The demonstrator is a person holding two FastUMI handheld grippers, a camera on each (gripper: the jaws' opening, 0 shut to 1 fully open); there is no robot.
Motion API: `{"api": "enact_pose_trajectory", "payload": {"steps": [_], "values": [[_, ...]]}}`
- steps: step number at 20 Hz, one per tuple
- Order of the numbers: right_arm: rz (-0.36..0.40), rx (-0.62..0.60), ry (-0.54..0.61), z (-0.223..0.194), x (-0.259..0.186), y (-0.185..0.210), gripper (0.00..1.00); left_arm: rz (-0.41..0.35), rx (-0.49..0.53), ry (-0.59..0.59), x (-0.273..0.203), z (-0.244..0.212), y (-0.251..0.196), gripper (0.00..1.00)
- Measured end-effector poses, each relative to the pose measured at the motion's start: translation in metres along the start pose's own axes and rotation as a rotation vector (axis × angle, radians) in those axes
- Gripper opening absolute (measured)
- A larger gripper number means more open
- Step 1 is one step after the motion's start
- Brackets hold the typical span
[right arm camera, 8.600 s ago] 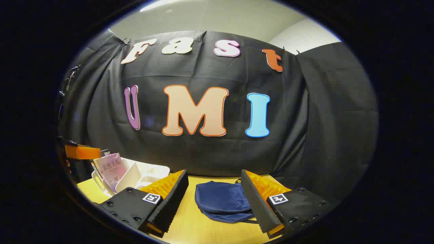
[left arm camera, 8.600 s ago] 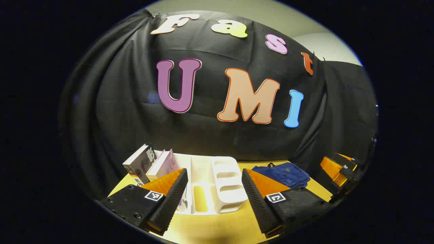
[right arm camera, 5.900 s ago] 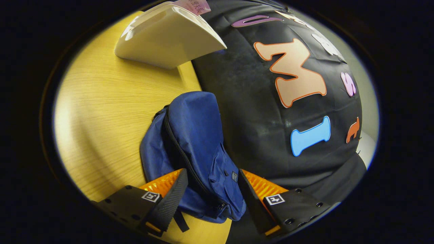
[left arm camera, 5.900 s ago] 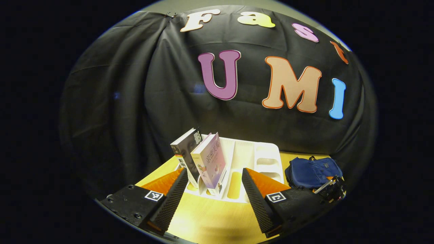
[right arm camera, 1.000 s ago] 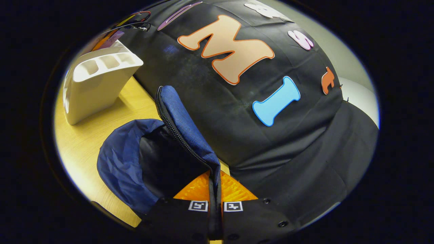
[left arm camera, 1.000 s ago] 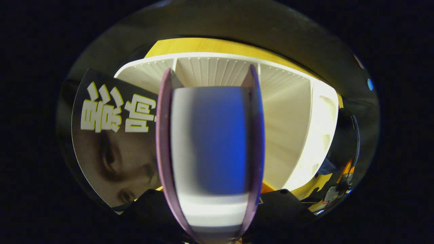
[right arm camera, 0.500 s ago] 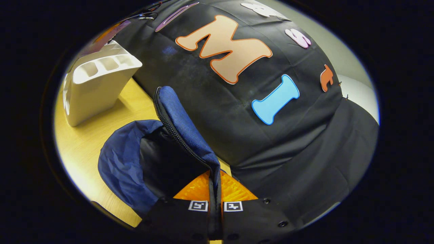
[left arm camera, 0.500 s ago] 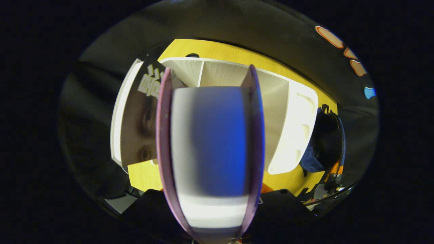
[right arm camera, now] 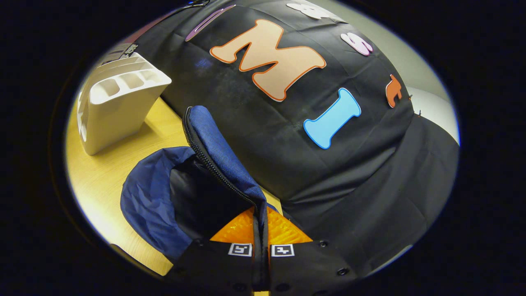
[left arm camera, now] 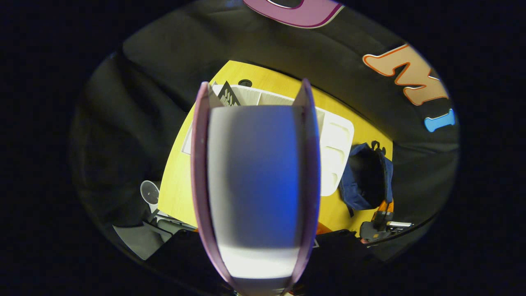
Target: Open the schoolbag, grab two books from the bookshelf and put them into the schoolbag.
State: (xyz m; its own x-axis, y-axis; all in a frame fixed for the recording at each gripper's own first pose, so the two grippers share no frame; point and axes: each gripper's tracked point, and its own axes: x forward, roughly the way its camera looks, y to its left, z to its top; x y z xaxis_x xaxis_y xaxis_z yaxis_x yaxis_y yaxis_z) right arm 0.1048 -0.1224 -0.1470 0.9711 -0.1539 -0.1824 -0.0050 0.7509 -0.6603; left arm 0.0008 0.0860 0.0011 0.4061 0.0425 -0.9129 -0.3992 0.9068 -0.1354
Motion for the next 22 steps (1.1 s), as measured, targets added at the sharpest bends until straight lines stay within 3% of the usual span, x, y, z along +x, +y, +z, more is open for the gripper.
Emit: {"api": "enact_pose_trajectory", "payload": {"steps": [6,13,22], "values": [[0.010,0.028,0.004,-0.002,-0.006,-0.002,0.03,-0.120,0.044,-0.042,-0.025,-0.022,-0.053,0.43],[0.020,0.089,0.027,-0.006,-0.010,-0.007,0.03,-0.297,0.117,-0.019,-0.007,-0.030,-0.134,0.43],[0.037,0.161,0.046,-0.004,-0.009,-0.011,0.03,-0.562,0.111,-0.010,0.083,-0.022,-0.253,0.43]]}}
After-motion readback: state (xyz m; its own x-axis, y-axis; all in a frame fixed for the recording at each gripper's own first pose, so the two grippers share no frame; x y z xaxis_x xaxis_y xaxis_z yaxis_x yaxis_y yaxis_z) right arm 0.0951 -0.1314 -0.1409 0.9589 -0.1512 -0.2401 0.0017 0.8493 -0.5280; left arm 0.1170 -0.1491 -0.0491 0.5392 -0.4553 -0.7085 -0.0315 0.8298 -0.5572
